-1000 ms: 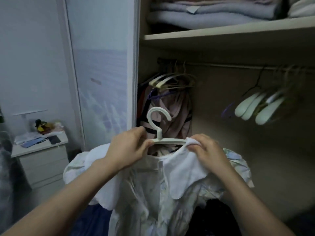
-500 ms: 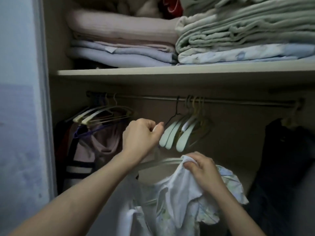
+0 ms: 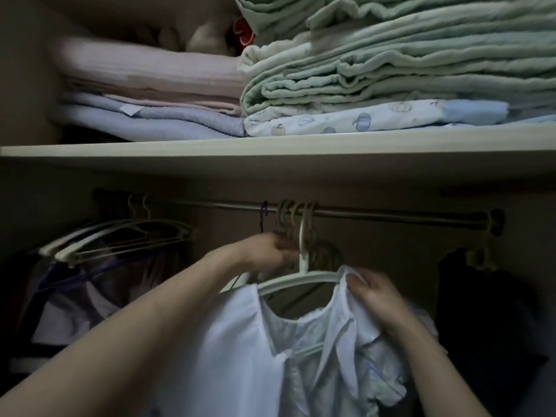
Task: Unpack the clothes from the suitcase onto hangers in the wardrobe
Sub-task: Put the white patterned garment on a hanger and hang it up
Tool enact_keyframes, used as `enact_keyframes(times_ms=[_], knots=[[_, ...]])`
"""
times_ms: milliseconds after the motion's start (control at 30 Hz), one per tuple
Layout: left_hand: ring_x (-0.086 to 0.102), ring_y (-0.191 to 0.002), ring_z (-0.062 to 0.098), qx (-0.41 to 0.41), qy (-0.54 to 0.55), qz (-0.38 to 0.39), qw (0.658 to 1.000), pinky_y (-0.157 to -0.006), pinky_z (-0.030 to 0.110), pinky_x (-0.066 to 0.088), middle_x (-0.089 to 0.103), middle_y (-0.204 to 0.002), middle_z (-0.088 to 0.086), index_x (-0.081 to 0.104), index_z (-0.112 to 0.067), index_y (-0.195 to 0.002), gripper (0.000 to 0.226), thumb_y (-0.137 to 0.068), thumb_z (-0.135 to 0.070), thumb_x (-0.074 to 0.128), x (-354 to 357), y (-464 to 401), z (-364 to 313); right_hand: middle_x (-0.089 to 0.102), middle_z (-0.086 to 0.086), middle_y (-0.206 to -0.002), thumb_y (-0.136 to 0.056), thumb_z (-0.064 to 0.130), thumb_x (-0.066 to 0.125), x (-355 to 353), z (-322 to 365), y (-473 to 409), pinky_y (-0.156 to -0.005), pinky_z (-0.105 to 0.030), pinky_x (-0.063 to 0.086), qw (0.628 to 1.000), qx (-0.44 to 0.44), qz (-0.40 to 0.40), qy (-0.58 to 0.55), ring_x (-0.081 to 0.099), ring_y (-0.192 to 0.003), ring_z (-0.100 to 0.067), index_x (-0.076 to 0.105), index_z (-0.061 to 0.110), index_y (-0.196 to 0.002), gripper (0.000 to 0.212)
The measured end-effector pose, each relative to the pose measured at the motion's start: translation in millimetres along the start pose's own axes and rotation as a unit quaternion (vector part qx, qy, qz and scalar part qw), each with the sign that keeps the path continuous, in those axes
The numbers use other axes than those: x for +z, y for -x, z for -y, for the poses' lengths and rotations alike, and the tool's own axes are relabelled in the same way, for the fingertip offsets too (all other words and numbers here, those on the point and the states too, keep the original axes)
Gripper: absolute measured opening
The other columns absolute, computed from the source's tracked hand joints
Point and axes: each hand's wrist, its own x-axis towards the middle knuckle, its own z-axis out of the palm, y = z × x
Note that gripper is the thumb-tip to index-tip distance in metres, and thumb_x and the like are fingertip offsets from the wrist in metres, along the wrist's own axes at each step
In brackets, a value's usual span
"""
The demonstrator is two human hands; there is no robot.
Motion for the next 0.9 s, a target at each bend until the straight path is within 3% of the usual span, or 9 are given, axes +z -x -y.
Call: enact_keyframes(times_ms=[133,200,300,400,567,667,733,800,900], knots=[[0.048,-0.111,0.028,-0.004,-0.166,0.044,0.985,-0.094,0.038,0.044,0.047,-0.13,0.012,0.048,-0.018,-0.123,0.039,-0.087,-0.031,0.053,23,-37,6,0.059,-0.006,-0.114,-0.094,0.009,0.048,-8,-22,-19,-0.093,-0.025,0.037,0.999,0.028,0.014,0.015,0.054,-0.105,-0.017,0.06,0.01,-0.116,0.025],[0.047,-0.113,0.029,-0.038,-0.187,0.023,0.981,-0.092,0.038,0.045,0.044,-0.132,0.011,0.041,-0.017,-0.129,0.044,-0.089,-0.028,0.052,34,-45,8,0.056,-0.006,-0.122,-0.093,0.01,0.05,-9,-27,-26,-0.098,-0.026,0.036,0.999,0.03,0.01,0.029,0.05,-0.116,-0.019,0.057,0.011,-0.124,0.031],[0.039,-0.121,0.029,-0.062,-0.294,-0.065,0.952,-0.091,0.038,0.042,0.039,-0.136,0.008,0.028,-0.02,-0.141,0.051,-0.093,-0.022,0.044,39,-47,21,0.057,-0.002,-0.113,-0.092,0.011,0.053,-8,-34,-38,-0.093,-0.021,0.035,0.998,0.025,0.003,0.054,0.051,-0.109,-0.015,0.059,0.013,-0.121,0.03],[0.042,-0.12,0.03,-0.096,-0.361,-0.118,0.92,-0.086,0.036,0.045,0.04,-0.136,0.006,0.013,-0.03,-0.147,0.065,-0.091,-0.018,0.044,31,-49,60,0.056,0.003,-0.106,-0.092,0.01,0.054,-3,-37,-51,-0.09,-0.02,0.036,0.998,0.019,-0.003,0.057,0.051,-0.105,-0.013,0.062,0.012,-0.118,0.028],[0.044,-0.121,0.032,-0.183,-0.397,-0.13,0.89,-0.088,0.038,0.045,0.043,-0.135,0.007,0.008,-0.033,-0.147,0.064,-0.094,-0.023,0.043,-5,-46,125,0.066,-0.013,-0.1,-0.091,0.009,0.054,9,-30,-73,-0.09,-0.037,0.044,0.998,-0.002,-0.014,0.066,0.059,-0.098,-0.025,0.069,0.012,-0.094,0.015],[0.04,-0.125,0.032,-0.249,-0.332,-0.098,0.904,-0.094,0.042,0.042,0.038,-0.139,0.008,0.011,-0.033,-0.146,0.062,-0.094,-0.037,0.043,-18,-44,155,0.068,-0.01,-0.089,-0.087,0.017,0.058,14,-28,-95,-0.085,-0.04,0.046,0.997,-0.005,-0.029,0.078,0.062,-0.093,-0.03,0.066,0.02,-0.072,0.017],[0.035,-0.13,0.031,-0.283,-0.274,-0.098,0.914,-0.104,0.045,0.034,0.034,-0.143,0.007,0.019,-0.027,-0.146,0.061,-0.093,-0.042,0.043,-23,-44,166,0.068,-0.005,-0.084,-0.077,0.036,0.056,16,-29,-108,-0.085,-0.043,0.048,0.997,0.009,-0.028,0.078,0.063,-0.091,-0.03,0.068,0.028,-0.077,0.015],[0.039,-0.128,0.027,-0.226,-0.176,-0.16,0.945,-0.106,0.038,0.031,0.043,-0.138,0.004,0.038,-0.021,-0.138,0.047,-0.095,-0.038,0.044,-26,-43,163,0.068,0.0,-0.084,-0.068,0.045,0.052,15,-32,-124,-0.086,-0.045,0.048,0.997,0.028,-0.033,0.064,0.064,-0.091,-0.029,0.067,0.043,-0.076,0.018],[0.055,-0.1,0.023,-0.106,-0.007,-0.215,0.971,-0.077,0.026,0.039,0.061,-0.106,0.007,0.062,-0.012,-0.102,0.028,-0.098,-0.028,0.04,-32,-27,126,0.066,0.002,-0.081,-0.068,0.047,0.055,12,-41,-142,-0.084,-0.042,0.049,0.997,0.056,-0.042,0.044,0.064,-0.09,-0.028,0.068,0.046,-0.07,0.012]])
